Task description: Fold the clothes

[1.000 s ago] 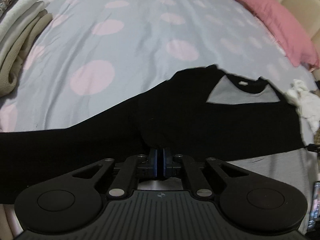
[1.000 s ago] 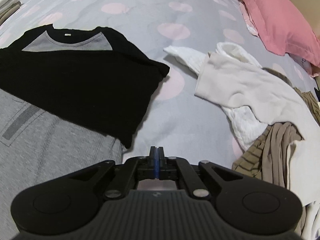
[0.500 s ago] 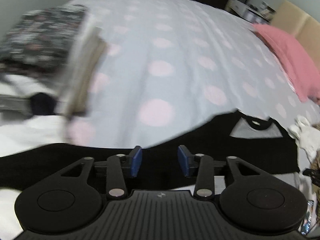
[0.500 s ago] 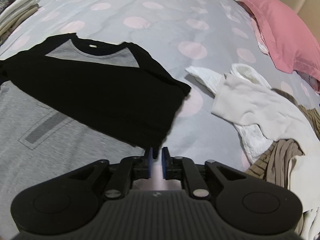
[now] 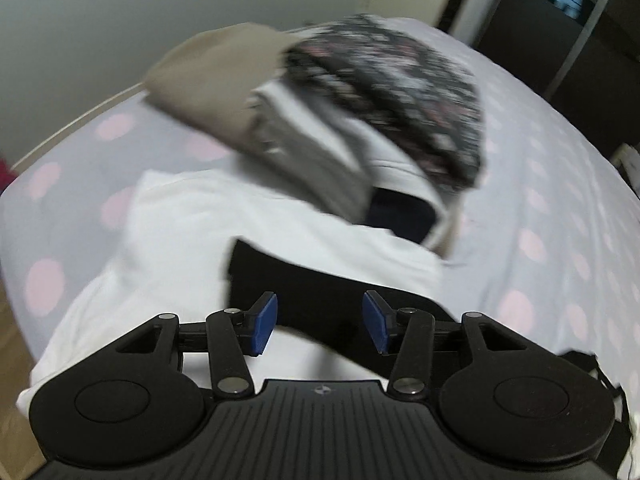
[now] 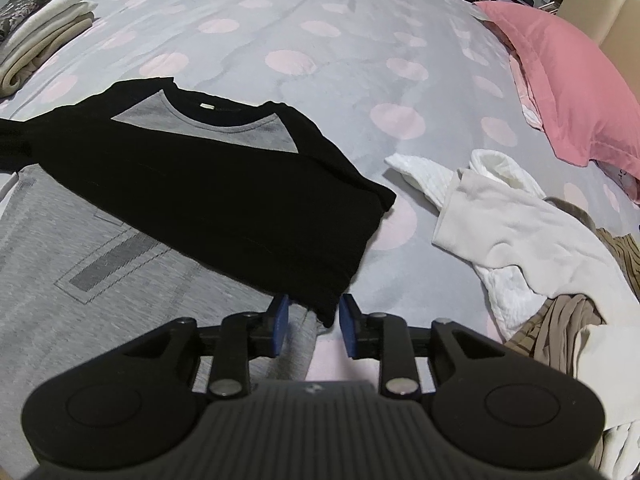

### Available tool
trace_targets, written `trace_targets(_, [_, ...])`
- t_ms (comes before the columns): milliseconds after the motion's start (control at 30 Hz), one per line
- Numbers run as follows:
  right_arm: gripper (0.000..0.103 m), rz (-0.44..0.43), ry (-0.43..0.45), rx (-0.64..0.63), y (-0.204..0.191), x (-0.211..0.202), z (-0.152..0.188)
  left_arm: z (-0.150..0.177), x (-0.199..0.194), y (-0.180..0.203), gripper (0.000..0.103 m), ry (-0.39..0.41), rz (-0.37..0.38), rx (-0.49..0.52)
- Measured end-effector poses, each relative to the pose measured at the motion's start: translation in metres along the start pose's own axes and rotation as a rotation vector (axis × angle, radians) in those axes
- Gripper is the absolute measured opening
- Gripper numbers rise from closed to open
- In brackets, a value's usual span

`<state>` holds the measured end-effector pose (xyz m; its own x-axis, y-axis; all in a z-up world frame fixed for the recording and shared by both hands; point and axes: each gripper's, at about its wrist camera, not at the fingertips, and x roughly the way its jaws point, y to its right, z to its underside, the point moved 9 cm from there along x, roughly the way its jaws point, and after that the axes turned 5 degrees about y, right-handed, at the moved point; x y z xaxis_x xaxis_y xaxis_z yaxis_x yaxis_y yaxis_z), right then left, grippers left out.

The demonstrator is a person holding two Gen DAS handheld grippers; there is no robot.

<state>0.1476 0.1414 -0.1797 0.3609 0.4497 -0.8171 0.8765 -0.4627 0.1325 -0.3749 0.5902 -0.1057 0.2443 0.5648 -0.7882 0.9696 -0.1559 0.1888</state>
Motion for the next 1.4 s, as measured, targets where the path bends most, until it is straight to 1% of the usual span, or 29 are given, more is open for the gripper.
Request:
trace_targets(200, [0.032, 0.0, 0.0, -0.007, -0.003, -0.001, 0.0, 0.001, 0.013, -0.018, 0.046, -0.02, -0.046, -0.061])
trace_targets(300, [0.032, -0.002, 0.002, -0.006, -0.004, -0.002, 0.0, 0.005, 0.015, -0.026, 0.046, -0.037, -0.086, -0.084])
trace_targets(433, [0.032, -0.001, -0.002, -0.015, -0.005, 0.0, 0.001, 0.005, 0.014, -0.032, 0.045, -0.029, -0.078, -0.124])
trace_targets(467, [0.032, -0.001, -0.004, -0.017, -0.005, 0.0, 0.001, 0.004, 0.014, -0.031, 0.042, -0.023, -0.062, -0.133])
trace_targets(533, [0.033, 0.0, -0.006, -0.022, -0.006, 0.001, 0.002, 0.002, 0.013, -0.026, 0.013, -0.012, -0.023, -0.147])
trace_targets(567, [0.033, 0.001, -0.006, -0.023, -0.006, 0.001, 0.002, 0.0, 0.01, -0.021, 0.01, 0.003, -0.004, -0.143])
trace_targets(600, [0.033, 0.002, -0.005, -0.023, -0.005, 0.0, 0.002, -0.002, 0.006, -0.014, 0.006, 0.021, 0.014, -0.136])
trace_targets(633, [0.033, 0.003, -0.003, -0.023, -0.005, 0.0, 0.002, -0.004, 0.002, -0.008, 0.005, 0.04, 0.032, -0.129])
trace_targets(767, [0.033, 0.007, -0.003, -0.019, -0.004, -0.001, 0.003, -0.013, -0.026, 0.04, 0.004, 0.152, 0.182, -0.054])
trace_targets(833, [0.033, 0.005, -0.006, -0.012, -0.004, -0.001, 0.004, -0.014, -0.04, 0.069, 0.004, 0.18, 0.274, -0.026])
trace_targets(933, [0.033, 0.001, -0.012, -0.002, -0.005, -0.001, 0.006, -0.01, -0.059, 0.118, 0.004, 0.196, 0.389, 0.04])
trace_targets(1067, [0.033, -0.004, -0.013, -0.001, -0.008, -0.003, 0.004, 0.011, -0.082, 0.195, 0.004, 0.179, 0.558, 0.106])
trace_targets(1167, [0.033, -0.011, -0.004, 0.007, -0.008, -0.007, 0.002, 0.041, -0.097, 0.259, 0.004, 0.144, 0.666, 0.199])
trace_targets(1267, [0.033, -0.018, 0.007, 0.01, -0.007, -0.011, -0.001, 0.077, -0.107, 0.319, 0.004, 0.102, 0.739, 0.322])
trace_targets(1400, [0.033, -0.041, 0.008, 0.038, -0.005, -0.01, 0.0, 0.13, -0.106, 0.377, 0.004, 0.038, 0.794, 0.454])
